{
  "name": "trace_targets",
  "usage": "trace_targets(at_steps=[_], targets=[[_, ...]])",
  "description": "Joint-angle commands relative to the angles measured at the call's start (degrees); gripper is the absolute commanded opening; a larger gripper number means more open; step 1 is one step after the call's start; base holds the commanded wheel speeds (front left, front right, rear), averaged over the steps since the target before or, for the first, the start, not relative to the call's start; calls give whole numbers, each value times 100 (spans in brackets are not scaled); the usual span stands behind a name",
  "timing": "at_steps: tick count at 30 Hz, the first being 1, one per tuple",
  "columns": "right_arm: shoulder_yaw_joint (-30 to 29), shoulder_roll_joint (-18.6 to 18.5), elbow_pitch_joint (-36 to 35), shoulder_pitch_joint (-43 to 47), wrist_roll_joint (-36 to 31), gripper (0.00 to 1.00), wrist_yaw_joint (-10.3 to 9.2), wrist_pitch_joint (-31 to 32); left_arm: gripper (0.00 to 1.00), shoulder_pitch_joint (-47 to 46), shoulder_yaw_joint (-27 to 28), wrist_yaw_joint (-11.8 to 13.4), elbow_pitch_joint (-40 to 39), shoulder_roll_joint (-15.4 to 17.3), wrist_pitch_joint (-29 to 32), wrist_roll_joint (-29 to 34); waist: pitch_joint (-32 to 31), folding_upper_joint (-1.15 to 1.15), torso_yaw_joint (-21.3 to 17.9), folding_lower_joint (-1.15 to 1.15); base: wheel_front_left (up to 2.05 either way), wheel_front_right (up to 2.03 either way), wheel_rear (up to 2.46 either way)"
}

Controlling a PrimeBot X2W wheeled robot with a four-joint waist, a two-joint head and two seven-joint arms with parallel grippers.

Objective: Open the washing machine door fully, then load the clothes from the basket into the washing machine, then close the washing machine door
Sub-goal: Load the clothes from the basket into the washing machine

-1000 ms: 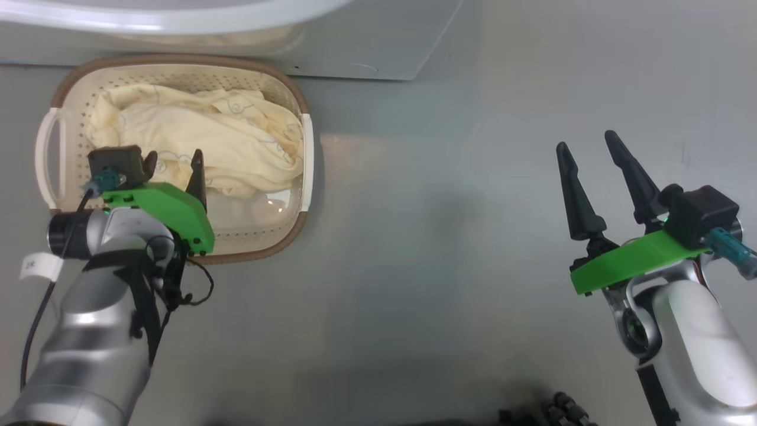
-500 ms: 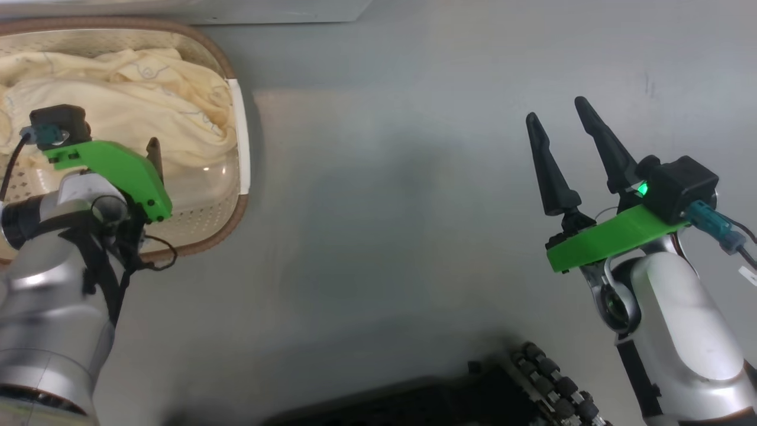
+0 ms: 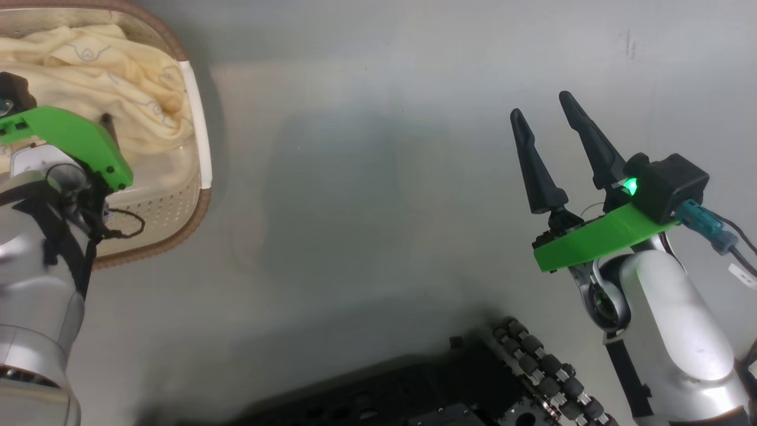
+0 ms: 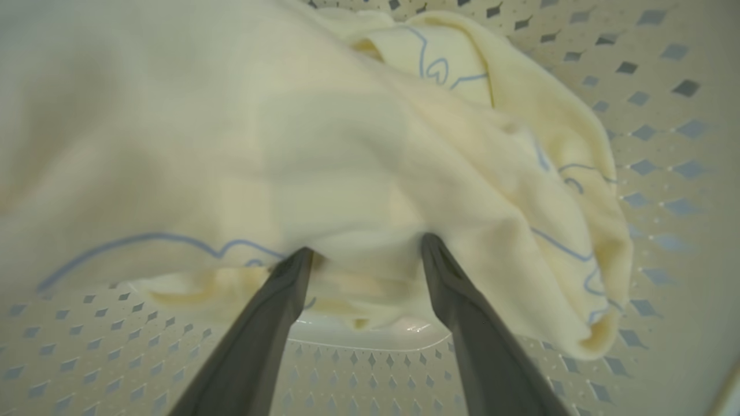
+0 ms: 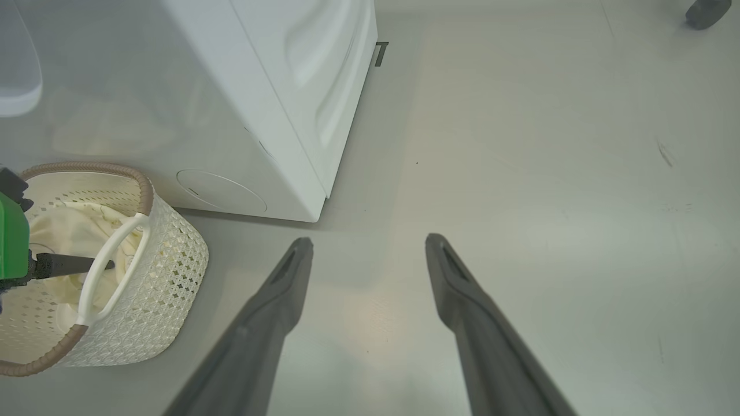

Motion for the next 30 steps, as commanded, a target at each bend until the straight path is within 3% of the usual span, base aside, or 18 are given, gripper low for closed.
trace_targets(at_steps=[1, 15, 16, 17, 18, 19, 30], targets=[[108, 17, -167, 128, 14, 100, 20, -54, 100, -28, 128, 44, -17, 283, 19, -51, 81, 0, -37, 0, 0, 0, 0], [122, 58, -249, 137, -18, 100, 20, -54, 100, -231, 354, -31, 14, 270, 261, -405, 295, 0, -123, 0, 0, 0, 0], [124, 60, -245, 130, -21, 100, 20, -54, 83, -230, 363, -41, 15, 263, 282, -425, 296, 0, -126, 0, 0, 0, 0], [128, 62, -245, 124, -16, 100, 20, -54, 34, -226, 369, -47, 16, 254, 308, -443, 297, 0, -127, 0, 0, 0, 0], [128, 62, -245, 124, -16, 100, 20, -54, 34, -226, 369, -47, 16, 254, 308, -443, 297, 0, -127, 0, 0, 0, 0], [133, 65, -239, 109, -5, 100, 20, -54, 0, -215, 363, -59, 18, 239, 344, -458, 294, 0, -129, 0, 0, 0, 0], [93, 75, -197, 15, -18, 100, 20, -54, 0, -146, 246, -176, 21, 252, 223, -421, 115, 0, -82, 0, 0, 0, 0]])
